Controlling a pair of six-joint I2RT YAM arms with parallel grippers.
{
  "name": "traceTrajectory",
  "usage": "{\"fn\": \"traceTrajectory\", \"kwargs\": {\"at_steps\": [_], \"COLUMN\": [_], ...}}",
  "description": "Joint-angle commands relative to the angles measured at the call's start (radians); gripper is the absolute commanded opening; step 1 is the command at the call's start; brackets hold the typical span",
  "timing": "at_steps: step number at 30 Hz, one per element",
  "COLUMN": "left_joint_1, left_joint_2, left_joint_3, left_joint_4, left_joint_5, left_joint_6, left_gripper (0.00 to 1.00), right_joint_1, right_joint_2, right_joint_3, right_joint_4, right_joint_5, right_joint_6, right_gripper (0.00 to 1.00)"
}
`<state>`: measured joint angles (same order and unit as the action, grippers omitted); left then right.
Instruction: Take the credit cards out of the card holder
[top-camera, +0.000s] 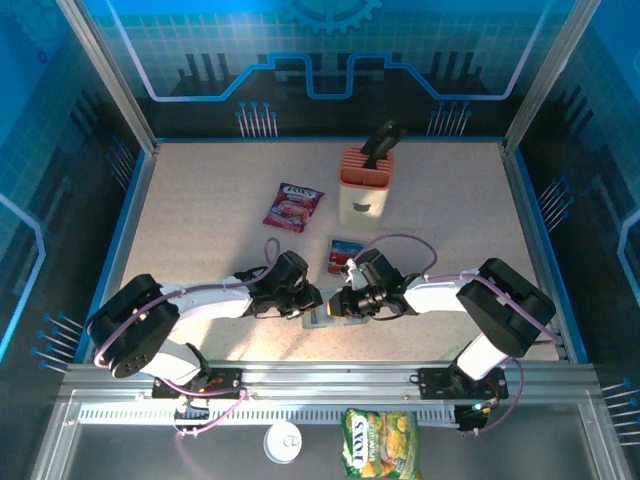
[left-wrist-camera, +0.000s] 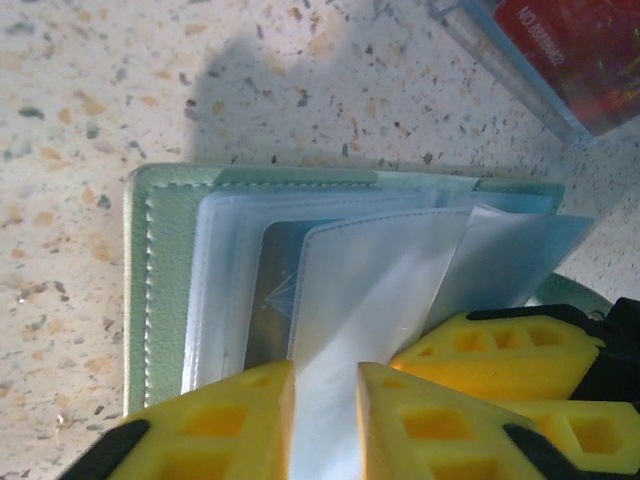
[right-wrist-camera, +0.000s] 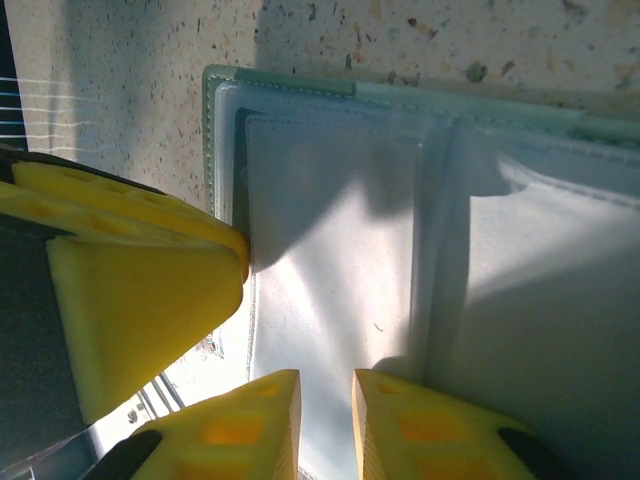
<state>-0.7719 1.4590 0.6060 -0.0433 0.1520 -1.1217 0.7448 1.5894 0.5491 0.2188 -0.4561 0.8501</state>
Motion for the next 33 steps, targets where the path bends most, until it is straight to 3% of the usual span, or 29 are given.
{"fn": "traceTrajectory", "kwargs": {"at_steps": [1,17,33], "left_joint_1": [-0.008,-0.011,-0.027], "left_joint_2": [-0.009,0.001,0.026], "left_joint_3": [0.004,0.030,0.081], "left_joint_4": [-0.038,-0.063,-0.087], "left_joint_5": [-0.016,-0.015,-0.017], "left_joint_6": [0.016,0.015,0.013], "left_gripper": [0.27,0.29,0.29], "right_joint_1": [-0.006,-0.048,-0.051], "right_joint_2": [-0.004,0.046,0.060], "right_joint_3": [-0.030,-0.089,-0.129], "right_joint_4": [-0.081,0.089,0.178], "right_joint_5": [0.016,-0.091,-0.118], "right_joint_6": [0.011,0.078,0.111], "right_gripper": [0.20,0.19,0.19]}}
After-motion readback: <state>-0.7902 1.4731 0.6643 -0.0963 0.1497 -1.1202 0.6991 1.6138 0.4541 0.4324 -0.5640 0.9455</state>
